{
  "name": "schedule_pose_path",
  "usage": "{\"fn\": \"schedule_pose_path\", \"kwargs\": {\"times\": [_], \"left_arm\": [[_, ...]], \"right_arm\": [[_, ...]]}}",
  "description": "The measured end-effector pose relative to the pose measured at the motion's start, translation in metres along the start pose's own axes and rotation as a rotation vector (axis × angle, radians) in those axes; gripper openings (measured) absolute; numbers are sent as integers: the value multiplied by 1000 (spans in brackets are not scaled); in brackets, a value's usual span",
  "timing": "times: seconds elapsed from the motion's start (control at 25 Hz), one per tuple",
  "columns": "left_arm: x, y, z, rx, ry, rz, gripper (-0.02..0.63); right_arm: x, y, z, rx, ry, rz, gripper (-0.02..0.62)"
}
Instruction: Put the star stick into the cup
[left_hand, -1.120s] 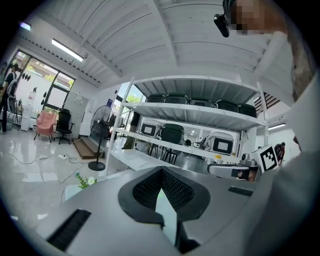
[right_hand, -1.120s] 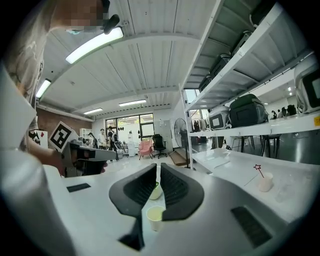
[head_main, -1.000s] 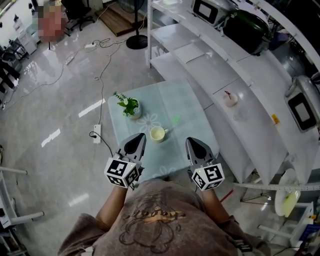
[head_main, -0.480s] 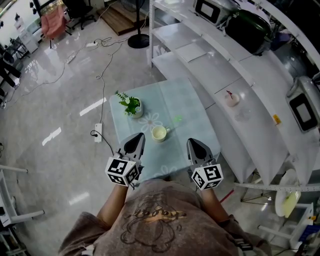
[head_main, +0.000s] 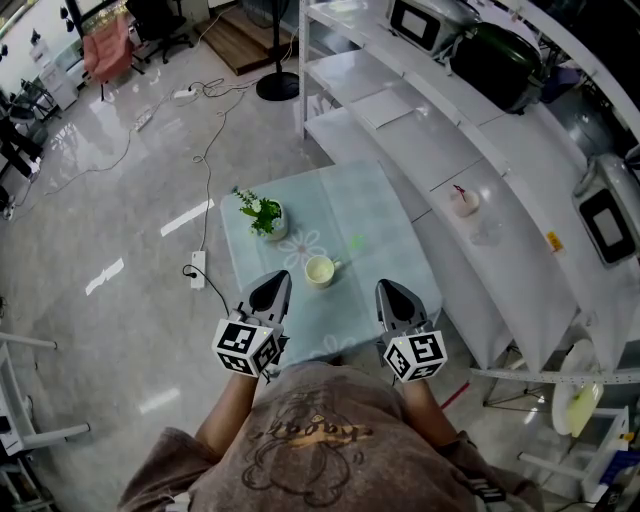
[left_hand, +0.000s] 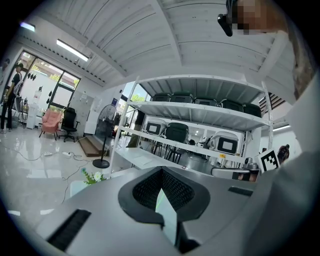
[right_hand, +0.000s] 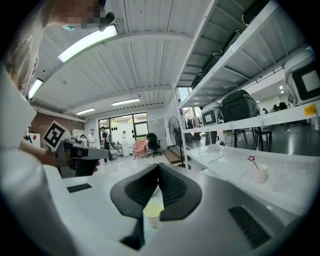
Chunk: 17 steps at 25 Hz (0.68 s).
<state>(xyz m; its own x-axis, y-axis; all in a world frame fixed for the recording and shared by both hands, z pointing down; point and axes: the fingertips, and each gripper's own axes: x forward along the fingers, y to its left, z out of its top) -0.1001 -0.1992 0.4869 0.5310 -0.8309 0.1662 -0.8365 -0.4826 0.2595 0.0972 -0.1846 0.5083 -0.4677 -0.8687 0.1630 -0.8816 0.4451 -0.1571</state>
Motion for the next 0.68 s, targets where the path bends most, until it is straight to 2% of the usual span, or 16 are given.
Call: {"fn": "schedule_pose_path", "kwargs": {"times": [0.24,0.68], "left_arm": [[1,0,0,-27,-3,4,21],[1,0,-3,-19,-5,11,21]], "right_arm": [[0,-3,-1,1,1,-6,0],[-2,-6,-3,2,10,-8,0]]}}
